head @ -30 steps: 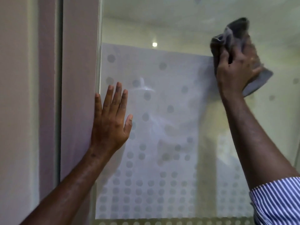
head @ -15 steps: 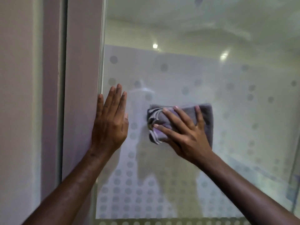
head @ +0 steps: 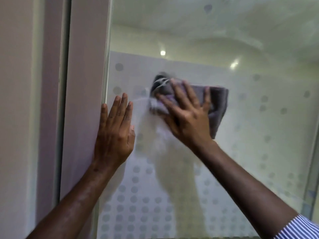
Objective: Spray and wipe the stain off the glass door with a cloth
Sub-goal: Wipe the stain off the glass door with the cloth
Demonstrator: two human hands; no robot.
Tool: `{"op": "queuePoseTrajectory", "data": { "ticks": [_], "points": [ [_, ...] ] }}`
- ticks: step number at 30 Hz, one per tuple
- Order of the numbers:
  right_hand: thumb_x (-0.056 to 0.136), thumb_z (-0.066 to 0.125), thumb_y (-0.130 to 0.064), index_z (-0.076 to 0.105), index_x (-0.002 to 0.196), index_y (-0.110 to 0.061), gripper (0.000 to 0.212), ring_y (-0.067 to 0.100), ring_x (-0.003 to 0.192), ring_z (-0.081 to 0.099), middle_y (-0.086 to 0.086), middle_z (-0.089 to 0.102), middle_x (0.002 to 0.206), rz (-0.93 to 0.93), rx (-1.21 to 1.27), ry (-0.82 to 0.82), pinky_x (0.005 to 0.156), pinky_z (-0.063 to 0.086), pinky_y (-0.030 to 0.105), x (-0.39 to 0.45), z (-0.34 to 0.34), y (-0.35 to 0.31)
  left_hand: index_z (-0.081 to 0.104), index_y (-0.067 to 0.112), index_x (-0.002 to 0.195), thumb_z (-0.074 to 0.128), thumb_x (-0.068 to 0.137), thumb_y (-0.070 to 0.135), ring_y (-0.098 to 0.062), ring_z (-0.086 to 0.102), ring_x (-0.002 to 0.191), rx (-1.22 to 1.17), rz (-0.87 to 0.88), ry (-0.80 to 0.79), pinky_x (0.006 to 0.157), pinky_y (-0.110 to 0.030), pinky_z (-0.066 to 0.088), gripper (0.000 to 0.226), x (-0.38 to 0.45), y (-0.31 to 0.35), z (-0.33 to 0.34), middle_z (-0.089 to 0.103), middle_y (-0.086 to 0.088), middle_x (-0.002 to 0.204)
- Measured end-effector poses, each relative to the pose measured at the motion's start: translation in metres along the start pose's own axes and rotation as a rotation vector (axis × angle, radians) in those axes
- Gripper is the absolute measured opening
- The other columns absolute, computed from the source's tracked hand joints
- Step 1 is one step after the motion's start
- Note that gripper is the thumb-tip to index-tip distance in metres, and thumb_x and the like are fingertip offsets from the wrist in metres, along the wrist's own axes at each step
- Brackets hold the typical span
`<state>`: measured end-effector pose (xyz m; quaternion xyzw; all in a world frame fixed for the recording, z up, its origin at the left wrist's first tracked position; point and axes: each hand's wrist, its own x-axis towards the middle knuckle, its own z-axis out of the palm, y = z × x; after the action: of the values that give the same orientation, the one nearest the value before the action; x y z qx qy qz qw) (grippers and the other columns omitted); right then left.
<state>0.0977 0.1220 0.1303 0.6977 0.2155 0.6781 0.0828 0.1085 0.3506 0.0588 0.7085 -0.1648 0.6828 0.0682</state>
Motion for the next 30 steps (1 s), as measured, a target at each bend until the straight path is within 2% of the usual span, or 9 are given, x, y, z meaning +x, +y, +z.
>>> {"op": "queuePoseTrajectory", "data": {
  "ticks": [3,7,11,16,19,22,25,27,30],
  "points": [
    [0.104,0.049,-0.056,0.052,0.146,-0.044,0.044,0.032,0.152,0.034,0.003,0.04,0.163,-0.162,-0.04,0.001,0.117,0.016,0.073,0.023,0.003,0.0,0.029,0.0,0.156,0.039,0.099,0.015,-0.033,0.02,0.156,-0.004,-0.001,0.002,0.125,-0.06,0.018,0.059,0.001,0.0,-0.001,0.024,-0.019,0.166],
    [0.103,0.049,-0.055,0.06,0.139,-0.043,0.04,0.031,0.145,0.046,0.001,0.05,0.157,-0.075,-0.068,0.11,0.116,0.022,0.072,0.068,0.005,0.029,0.03,-0.002,0.155,0.041,0.098,0.013,-0.034,0.022,0.156,-0.001,0.01,0.008,0.125,-0.06,0.018,0.06,0.001,0.0,0.0,0.025,-0.019,0.165],
    [0.097,0.05,-0.05,0.058,0.141,-0.036,0.047,0.027,0.147,0.042,0.001,0.046,0.159,0.354,-0.064,0.132,0.122,0.015,0.066,0.066,-0.006,0.097,0.03,-0.002,0.155,0.041,0.097,0.013,-0.034,0.021,0.156,-0.003,0.01,0.003,0.124,-0.061,0.019,0.061,0.0,-0.001,0.0,0.024,-0.019,0.166],
    [0.087,0.042,-0.049,0.047,0.149,-0.042,0.062,0.021,0.149,0.038,-0.008,0.042,0.161,0.99,-0.064,0.199,0.124,0.009,0.06,-0.014,-0.032,0.176,0.031,-0.001,0.155,0.041,0.097,0.015,-0.034,0.022,0.155,0.005,0.011,0.014,0.124,-0.062,0.019,0.061,-0.001,-0.001,0.001,0.024,-0.019,0.166],
    [0.087,0.04,-0.055,0.05,0.148,-0.039,0.063,0.012,0.145,0.044,-0.014,0.048,0.156,1.163,0.078,0.334,0.125,0.015,0.057,-0.049,-0.043,0.197,0.03,-0.001,0.156,0.044,0.094,0.015,-0.034,0.02,0.156,0.016,0.004,0.002,0.124,-0.061,0.017,0.065,0.0,-0.001,0.002,0.023,-0.019,0.166],
    [0.092,0.043,-0.06,0.058,0.142,-0.034,0.059,0.01,0.135,0.054,-0.014,0.059,0.146,1.125,0.199,0.425,0.123,0.025,0.053,-0.043,-0.041,0.198,0.029,-0.002,0.156,0.048,0.092,0.017,-0.035,0.019,0.156,0.044,0.003,-0.007,0.125,-0.061,0.016,0.069,-0.001,0.001,0.002,0.022,-0.02,0.166],
    [0.091,0.043,-0.055,0.066,0.133,-0.026,0.057,0.024,0.132,0.057,0.002,0.067,0.138,0.989,0.184,0.379,0.123,0.025,0.054,-0.019,-0.031,0.181,0.029,-0.001,0.156,0.049,0.091,0.021,-0.035,0.019,0.156,0.061,0.01,-0.018,0.125,-0.061,0.015,0.071,-0.001,0.001,0.001,0.021,-0.021,0.166],
    [0.091,0.046,-0.049,0.068,0.131,-0.026,0.052,0.022,0.141,0.049,0.003,0.061,0.145,0.839,0.191,0.286,0.126,0.015,0.049,0.002,-0.024,0.153,0.028,-0.001,0.156,0.049,0.092,0.024,-0.036,0.018,0.156,0.075,0.009,-0.027,0.126,-0.061,0.014,0.072,-0.001,0.001,0.001,0.021,-0.022,0.166],
    [0.092,0.057,-0.046,0.07,0.128,-0.028,0.042,0.023,0.148,0.041,0.006,0.053,0.154,0.494,0.193,0.152,0.124,0.014,0.058,0.027,-0.015,0.095,0.026,-0.001,0.157,0.049,0.095,0.031,-0.036,0.016,0.156,0.091,0.011,-0.043,0.126,-0.06,0.012,0.073,-0.001,0.0,0.001,0.019,-0.022,0.167]
  ]
}}
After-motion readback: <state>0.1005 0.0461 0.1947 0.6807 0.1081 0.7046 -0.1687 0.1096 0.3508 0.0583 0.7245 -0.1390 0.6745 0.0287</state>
